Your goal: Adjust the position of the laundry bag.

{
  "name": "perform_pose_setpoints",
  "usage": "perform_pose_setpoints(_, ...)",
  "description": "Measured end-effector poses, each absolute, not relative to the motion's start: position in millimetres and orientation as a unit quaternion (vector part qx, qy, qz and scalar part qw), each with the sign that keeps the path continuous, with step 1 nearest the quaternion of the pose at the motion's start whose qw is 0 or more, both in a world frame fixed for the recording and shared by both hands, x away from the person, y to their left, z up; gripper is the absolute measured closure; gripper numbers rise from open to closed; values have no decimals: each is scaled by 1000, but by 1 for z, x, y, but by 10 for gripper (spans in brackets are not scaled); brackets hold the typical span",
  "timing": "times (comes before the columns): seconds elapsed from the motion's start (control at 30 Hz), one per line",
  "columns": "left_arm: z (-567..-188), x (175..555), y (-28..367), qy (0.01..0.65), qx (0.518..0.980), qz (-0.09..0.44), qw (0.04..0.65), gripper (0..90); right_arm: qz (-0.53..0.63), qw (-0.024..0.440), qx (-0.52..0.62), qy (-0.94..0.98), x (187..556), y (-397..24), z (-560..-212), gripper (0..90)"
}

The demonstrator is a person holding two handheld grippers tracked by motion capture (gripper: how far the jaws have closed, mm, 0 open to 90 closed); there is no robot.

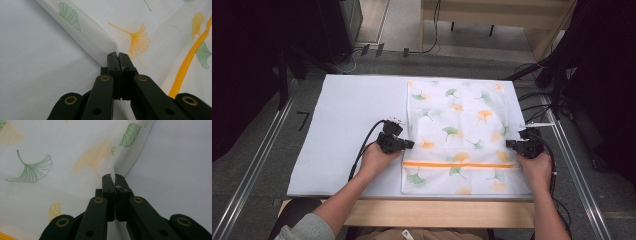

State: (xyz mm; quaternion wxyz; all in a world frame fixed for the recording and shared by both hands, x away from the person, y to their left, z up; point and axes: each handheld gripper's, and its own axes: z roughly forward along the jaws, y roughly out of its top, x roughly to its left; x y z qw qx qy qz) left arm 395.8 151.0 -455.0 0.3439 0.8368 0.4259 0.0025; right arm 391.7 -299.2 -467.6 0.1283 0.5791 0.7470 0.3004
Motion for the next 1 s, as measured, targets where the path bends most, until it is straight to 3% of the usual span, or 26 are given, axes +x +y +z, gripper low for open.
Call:
perform_pose_setpoints(0.23, -452, 397, 155, 426, 834, -6, 352, 900, 314, 117, 579, 743, 391, -303, -464, 900)
perform_pose_setpoints(0.37, -450, 399, 162, 431, 822, -47, 369, 900, 320, 112, 577, 743, 390, -302, -461, 900)
perform_pose_setpoints(1.0, -435, 399, 184, 438, 825, -28, 357, 900, 323, 92, 551, 764, 392, -282, -454, 900)
